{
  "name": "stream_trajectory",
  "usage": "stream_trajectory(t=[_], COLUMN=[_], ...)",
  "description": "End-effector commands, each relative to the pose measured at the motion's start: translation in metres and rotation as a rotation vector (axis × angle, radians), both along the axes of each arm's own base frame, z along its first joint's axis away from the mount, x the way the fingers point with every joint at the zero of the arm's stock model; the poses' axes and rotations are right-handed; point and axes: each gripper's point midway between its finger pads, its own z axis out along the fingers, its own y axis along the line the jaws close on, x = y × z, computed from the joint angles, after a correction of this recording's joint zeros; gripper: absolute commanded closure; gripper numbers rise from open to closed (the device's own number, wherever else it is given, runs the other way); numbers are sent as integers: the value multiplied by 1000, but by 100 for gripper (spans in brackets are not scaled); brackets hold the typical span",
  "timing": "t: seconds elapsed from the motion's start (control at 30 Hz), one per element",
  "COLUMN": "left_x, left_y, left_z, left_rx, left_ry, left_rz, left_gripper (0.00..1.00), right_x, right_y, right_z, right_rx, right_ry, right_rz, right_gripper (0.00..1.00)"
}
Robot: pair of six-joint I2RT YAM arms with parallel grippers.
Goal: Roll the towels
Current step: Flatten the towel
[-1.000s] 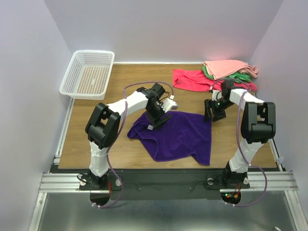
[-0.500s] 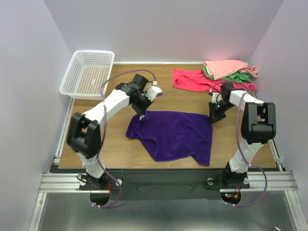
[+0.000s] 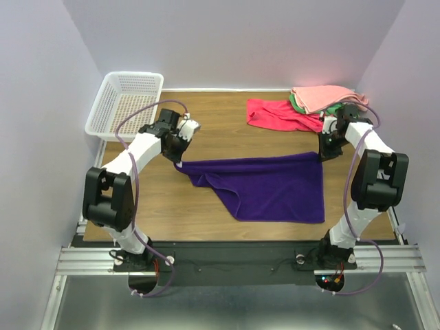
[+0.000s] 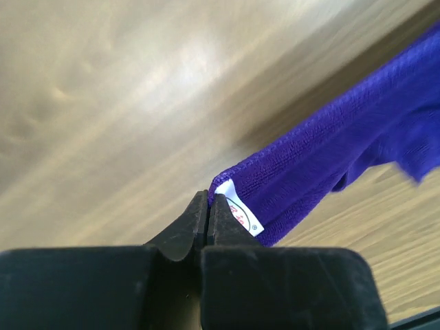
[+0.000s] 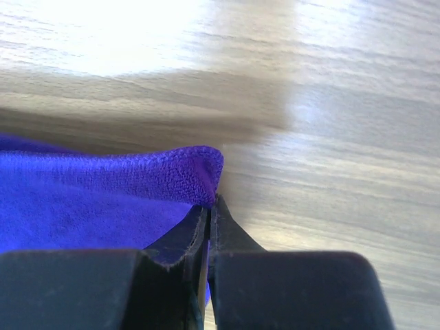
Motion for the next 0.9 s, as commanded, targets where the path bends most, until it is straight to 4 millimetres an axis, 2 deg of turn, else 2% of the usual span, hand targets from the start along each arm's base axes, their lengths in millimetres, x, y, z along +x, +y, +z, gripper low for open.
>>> stream_trajectory(t=[0.0, 0.13, 0.17, 0.23, 0.27, 0.3, 0.4, 0.47, 0.5, 0.53, 0.57, 0.6, 0.7, 0.87], left_x=[7, 33, 38, 53, 58, 69, 80, 91, 96, 98, 101, 105, 107, 110], left_y=[11, -3, -5, -12, -14, -18, -25, -29, -29, -27, -26, -22, -10, 4], left_z=[-14, -16, -22, -17, -25, -18, -25, -20, -21, -25, -21, -20, -16, -13], left_rx=[4, -56, -60, -86, -87, -100, -116, -124, -115, -104, -100, -94, -96, -88], left_ry=[-14, -72, -65, -93, -81, -107, -95, -108, -107, -99, -107, -110, -96, -86], left_rz=[63, 50, 54, 46, 52, 49, 39, 36, 42, 46, 52, 59, 71, 84], left_gripper=[98, 97, 97, 96, 94, 94, 92, 87, 85, 75, 70, 67, 52, 48], right_x=[10, 18, 20, 28, 31, 35, 41, 44, 45, 45, 46, 47, 56, 74], right_y=[-6, 5, 7, 10, 11, 11, 14, 16, 16, 15, 14, 13, 9, 9], right_z=[-2, -9, -11, -14, -15, -16, -19, -21, -21, -21, -20, -18, -12, -8], right_rx=[-32, 41, 55, 80, 87, 95, 116, 131, 131, 129, 124, 117, 99, 113], right_ry=[-11, -7, -5, -3, -3, -5, -8, -5, -6, -5, -9, -14, -37, -62], right_rz=[33, 37, 36, 23, 21, 22, 26, 26, 29, 27, 24, 26, 18, 11], right_gripper=[99, 99, 99, 99, 99, 99, 98, 89, 68, 58, 47, 31, 26, 27])
